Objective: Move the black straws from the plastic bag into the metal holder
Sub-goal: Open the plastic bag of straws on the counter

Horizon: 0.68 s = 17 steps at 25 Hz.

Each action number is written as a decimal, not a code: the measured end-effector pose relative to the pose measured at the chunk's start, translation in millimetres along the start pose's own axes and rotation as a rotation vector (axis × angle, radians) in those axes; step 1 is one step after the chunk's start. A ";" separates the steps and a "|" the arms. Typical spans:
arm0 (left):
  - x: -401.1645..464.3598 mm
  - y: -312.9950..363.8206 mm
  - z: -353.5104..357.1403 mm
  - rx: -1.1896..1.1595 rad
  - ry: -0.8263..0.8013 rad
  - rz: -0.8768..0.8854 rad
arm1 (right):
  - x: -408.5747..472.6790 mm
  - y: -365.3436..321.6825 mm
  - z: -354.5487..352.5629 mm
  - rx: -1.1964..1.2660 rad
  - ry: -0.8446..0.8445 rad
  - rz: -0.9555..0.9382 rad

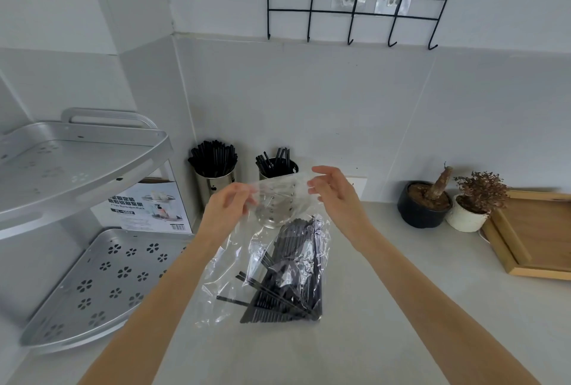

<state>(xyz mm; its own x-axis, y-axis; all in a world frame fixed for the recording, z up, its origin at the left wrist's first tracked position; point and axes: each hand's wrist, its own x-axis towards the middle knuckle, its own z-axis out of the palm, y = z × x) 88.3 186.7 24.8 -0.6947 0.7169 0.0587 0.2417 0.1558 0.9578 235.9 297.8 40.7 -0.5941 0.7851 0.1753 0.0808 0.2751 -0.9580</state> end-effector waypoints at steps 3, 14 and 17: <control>-1.5 0.1 1.3 -0.058 -0.001 -0.014 | -6.2 15.2 5.1 -0.081 0.041 0.013; 3.4 -9.9 -0.3 0.117 0.045 0.096 | 6.2 30.3 2.8 -0.165 0.213 0.045; 3.3 -11.5 -3.4 0.106 0.070 0.143 | 8.2 21.8 -4.9 -0.123 0.179 0.032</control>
<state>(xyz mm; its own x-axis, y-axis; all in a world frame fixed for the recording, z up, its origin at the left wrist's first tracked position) 80.9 185.0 15.0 -0.6924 0.6888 0.2148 0.4085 0.1290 0.9036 236.7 313.0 22.4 -0.4385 0.8777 0.1935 0.2011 0.3056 -0.9307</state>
